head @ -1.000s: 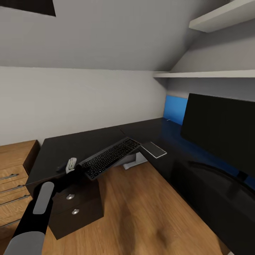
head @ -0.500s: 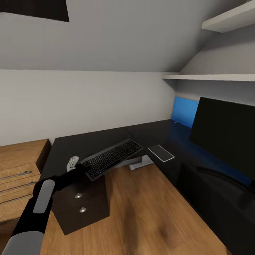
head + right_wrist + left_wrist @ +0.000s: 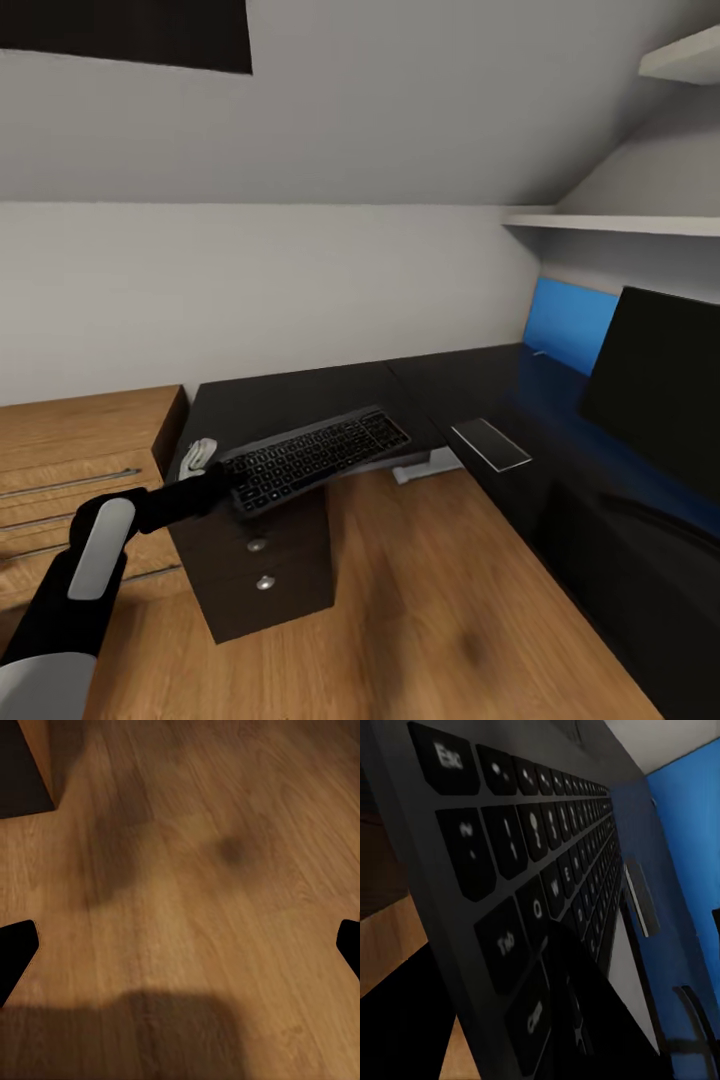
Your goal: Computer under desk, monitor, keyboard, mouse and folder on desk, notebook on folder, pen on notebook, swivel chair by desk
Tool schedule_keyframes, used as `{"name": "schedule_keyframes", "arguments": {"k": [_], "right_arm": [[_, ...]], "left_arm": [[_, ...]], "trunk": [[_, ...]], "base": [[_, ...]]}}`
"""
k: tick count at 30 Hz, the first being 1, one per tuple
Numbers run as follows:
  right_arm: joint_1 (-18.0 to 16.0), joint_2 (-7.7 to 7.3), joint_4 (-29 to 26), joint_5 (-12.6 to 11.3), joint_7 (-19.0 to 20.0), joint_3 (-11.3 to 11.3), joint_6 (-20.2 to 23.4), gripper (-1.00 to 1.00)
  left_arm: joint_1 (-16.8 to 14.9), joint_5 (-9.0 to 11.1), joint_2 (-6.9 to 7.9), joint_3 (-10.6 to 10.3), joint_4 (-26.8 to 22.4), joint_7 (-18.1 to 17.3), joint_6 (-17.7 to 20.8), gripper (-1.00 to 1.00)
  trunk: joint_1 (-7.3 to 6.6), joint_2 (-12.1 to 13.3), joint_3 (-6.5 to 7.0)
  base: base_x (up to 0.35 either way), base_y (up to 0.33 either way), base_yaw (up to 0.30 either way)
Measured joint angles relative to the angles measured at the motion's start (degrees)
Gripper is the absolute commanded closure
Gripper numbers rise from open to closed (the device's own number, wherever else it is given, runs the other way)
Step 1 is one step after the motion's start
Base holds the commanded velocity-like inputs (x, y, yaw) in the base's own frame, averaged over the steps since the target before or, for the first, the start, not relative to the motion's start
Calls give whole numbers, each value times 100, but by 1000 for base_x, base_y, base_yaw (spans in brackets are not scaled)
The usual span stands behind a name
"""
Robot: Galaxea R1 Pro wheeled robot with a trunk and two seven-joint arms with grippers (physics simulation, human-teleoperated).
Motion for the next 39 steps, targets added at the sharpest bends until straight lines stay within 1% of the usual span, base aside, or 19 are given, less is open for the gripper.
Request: {"name": "schedule_keyframes", "arguments": {"k": [2, 3, 6, 9, 11, 13, 14, 15, 16, 18, 20, 25, 27, 29, 31, 35, 39], "right_arm": [[0, 0, 0, 0, 0, 0, 0, -100], [0, 0, 0, 0, 0, 0, 0, -100], [0, 0, 0, 0, 0, 0, 0, -100], [0, 0, 0, 0, -1, -1, 0, -100], [0, 0, 0, 0, -1, -1, 0, -100], [0, 0, 2, 0, 0, 0, 0, -100], [0, 0, 1, 0, -3, -1, 0, -100], [0, 0, 1, 0, -3, 0, 0, -100], [0, 0, 1, 0, -2, 0, 0, -100], [0, 0, 0, 0, -1, 0, 0, -100], [0, 0, 0, -1, 0, 0, 0, -100], [0, 0, 2, -1, 0, 0, 0, -100], [0, 0, 3, 0, 0, 0, 0, -100], [0, 0, 3, 0, 0, 0, 0, -100], [0, 0, 3, -1, 0, 0, 0, -100], [0, 0, 4, 0, 0, 2, 0, -100], [0, 0, 3, 0, 0, 1, 0, -100]], "left_arm": [[0, 47, 82, -28, 81, -191, 4, 100], [1, 31, 138, -40, 205, -436, 4, 100], [1, 33, 243, -49, 532, -1138, 2, 100], [0, -9, 296, -55, 681, -1475, -6, 100], [1, 12, 324, -112, 716, -1558, 2, 100], [0, -2, 381, -270, 734, -1600, 2, 100], [1, -2, 441, -407, 739, -1616, 4, 100], [0, -25, 473, -478, 741, -1624, -2, 100], [1, -5, 526, -603, 742, -1632, 0, 100], [0, 15, 586, -719, 743, -1643, 1, 100], [-1, 15, 627, -784, 744, -1648, -1, 100], [-1, -2, 731, -868, 738, -1658, 0, 100], [-1, -6, 820, -985, 736, -1660, -1, 100], [-1, -20, 877, -1078, 742, -1662, -5, 100], [-1, 12, 895, -1112, 743, -1663, 0, 100], [-1, -2, 912, -1138, 746, -1663, -3, 100], [-1, -4, 919, -1138, 745, -1663, -4, 100]], "trunk": [[-44, 80, 28], [-66, 120, 42], [-132, 241, 84], [-198, 361, 126], [-242, 441, 154], [-286, 521, 183], [-308, 562, 197], [-330, 602, 212], [-352, 642, 228], [-396, 722, 261], [-439, 802, 296], [-440, 804, 296], [-440, 804, 295], [-440, 804, 295], [-440, 804, 295], [-440, 804, 295], [-437, 804, 295]], "base": [[0, 0, 208], [0, 0, 204], [0, 0, 194], [0, 0, 180], [0, 0, 163], [0, 0, 139], [0, 0, 110], [0, 0, 70], [0, 0, 56], [0, 0, 32], [0, 0, 15], [0, 0, 5], [0, 0, 1], [0, 0, 0], [0, 0, 0], [-31, 0, 0], [-225, 0, 0]]}}
